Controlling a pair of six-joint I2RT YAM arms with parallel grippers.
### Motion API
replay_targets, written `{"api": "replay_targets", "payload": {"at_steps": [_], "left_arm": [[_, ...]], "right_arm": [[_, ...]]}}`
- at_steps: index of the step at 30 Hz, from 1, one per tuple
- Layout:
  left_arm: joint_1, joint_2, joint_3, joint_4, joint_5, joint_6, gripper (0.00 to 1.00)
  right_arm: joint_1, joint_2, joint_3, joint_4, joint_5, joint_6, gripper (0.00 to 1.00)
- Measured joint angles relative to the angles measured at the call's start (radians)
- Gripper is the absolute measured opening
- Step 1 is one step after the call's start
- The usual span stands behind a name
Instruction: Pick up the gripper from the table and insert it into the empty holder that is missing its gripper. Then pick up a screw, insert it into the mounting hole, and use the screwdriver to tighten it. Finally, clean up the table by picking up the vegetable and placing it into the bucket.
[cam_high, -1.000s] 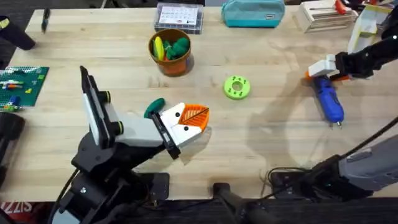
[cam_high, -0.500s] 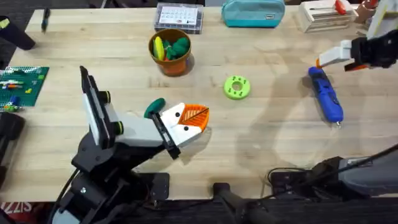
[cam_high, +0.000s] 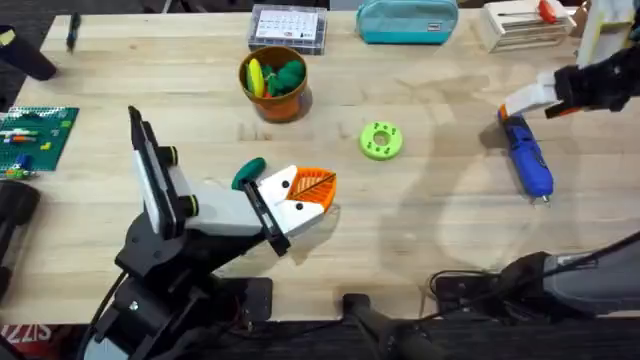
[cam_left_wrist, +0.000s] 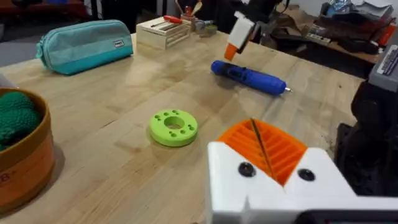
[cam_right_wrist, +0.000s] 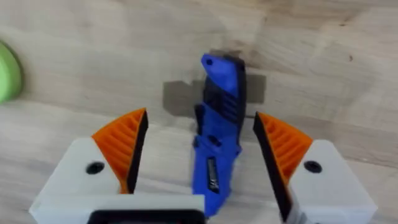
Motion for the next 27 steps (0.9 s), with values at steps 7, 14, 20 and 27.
{"api": "replay_targets", "payload": {"at_steps": [7, 14, 20, 27], "left_arm": [[0.0, 0.0, 0.0, 0.0, 0.0, 0.0, 0.009], [0.0, 0.0, 0.0, 0.0, 0.0, 0.0, 0.008], [0.0, 0.0, 0.0, 0.0, 0.0, 0.0, 0.009], [0.0, 0.0, 0.0, 0.0, 0.0, 0.0, 0.009]], "right_arm": [[0.03, 0.002, -0.07, 0.02, 0.127, -0.127, 0.995], [0.031, 0.012, -0.124, 0.088, 0.152, -0.16, 0.994], [0.031, 0.061, -0.127, 0.125, 0.132, -0.15, 0.995], [0.031, 0.103, -0.127, 0.18, 0.127, -0.109, 0.994]]}}
